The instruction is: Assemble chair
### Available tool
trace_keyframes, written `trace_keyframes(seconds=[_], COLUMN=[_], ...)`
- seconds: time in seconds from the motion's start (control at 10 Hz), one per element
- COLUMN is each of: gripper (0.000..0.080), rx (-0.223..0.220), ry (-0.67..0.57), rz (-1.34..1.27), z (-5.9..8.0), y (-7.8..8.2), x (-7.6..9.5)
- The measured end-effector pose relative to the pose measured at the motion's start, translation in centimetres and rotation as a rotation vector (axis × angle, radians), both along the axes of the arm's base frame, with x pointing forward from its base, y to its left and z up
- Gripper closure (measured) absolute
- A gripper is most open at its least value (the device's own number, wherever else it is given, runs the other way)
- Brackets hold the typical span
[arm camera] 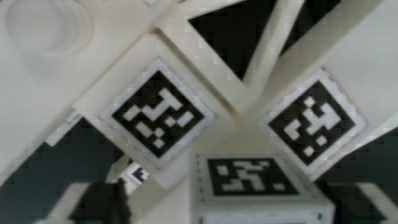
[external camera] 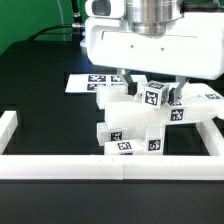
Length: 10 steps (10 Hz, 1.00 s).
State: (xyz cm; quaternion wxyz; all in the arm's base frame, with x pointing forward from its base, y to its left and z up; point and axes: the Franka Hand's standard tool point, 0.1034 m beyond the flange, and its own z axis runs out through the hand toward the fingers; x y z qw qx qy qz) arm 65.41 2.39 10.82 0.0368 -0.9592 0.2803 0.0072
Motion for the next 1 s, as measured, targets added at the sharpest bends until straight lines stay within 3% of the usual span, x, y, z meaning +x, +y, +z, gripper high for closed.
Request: trace_keyframes(seconds=[0.2,0.4,1.0], gripper=[0.0535,0.0531,0.053], rx=[0.0,0.0,0.015], ry=[0.002,0.004,0.033], rz=[-0.033,-0.048,-0.501], z=[0.0,0.0,-0.05], y=[0.0,-0.01,0.1], x=[0.0,0.0,0.05])
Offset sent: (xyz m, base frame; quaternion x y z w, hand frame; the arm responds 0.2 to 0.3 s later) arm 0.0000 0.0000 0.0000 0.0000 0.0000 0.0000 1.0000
